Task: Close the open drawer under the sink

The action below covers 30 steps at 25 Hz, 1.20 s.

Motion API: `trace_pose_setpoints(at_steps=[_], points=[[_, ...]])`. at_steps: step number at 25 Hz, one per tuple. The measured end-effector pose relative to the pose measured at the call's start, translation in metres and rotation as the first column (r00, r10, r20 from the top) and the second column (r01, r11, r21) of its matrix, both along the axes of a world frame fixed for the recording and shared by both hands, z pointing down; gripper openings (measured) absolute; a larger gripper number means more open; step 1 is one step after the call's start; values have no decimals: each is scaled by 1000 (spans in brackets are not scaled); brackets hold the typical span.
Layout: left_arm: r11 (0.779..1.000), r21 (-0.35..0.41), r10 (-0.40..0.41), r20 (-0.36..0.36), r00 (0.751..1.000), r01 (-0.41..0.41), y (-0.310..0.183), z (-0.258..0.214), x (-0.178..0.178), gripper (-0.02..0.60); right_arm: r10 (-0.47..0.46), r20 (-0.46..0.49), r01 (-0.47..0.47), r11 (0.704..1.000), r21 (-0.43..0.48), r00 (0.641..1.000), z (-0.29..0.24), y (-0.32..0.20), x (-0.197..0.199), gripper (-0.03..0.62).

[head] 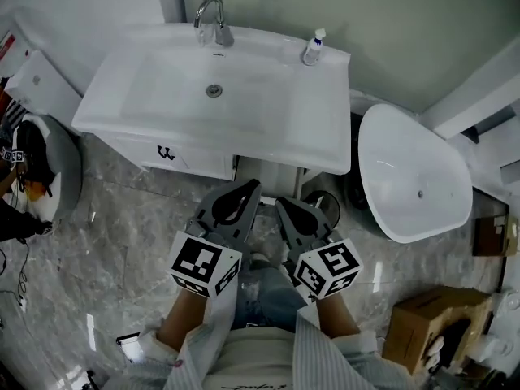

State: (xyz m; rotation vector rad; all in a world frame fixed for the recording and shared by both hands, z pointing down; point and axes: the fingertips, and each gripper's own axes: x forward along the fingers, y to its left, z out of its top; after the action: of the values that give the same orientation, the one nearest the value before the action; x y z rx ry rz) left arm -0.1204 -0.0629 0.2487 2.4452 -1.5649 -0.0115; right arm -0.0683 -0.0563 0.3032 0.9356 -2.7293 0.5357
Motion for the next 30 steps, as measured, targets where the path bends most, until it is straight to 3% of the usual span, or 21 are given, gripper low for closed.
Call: trace_pose_setpoints(at_steps=[5,11,30], points=[[998,-21,64,0,998,-64,-1,11,0,17,106,-8,-106,994,-5,994,7,-3,13,9],[993,-41,112,-3,994,-113,-6,28,3,17,170,-22,-171,985,-8,985,18,-11,19,9],[980,-149,136,-1,991,-134,-21,123,9,17,254,-69,-260,961,-94,965,102,-25,34,9]])
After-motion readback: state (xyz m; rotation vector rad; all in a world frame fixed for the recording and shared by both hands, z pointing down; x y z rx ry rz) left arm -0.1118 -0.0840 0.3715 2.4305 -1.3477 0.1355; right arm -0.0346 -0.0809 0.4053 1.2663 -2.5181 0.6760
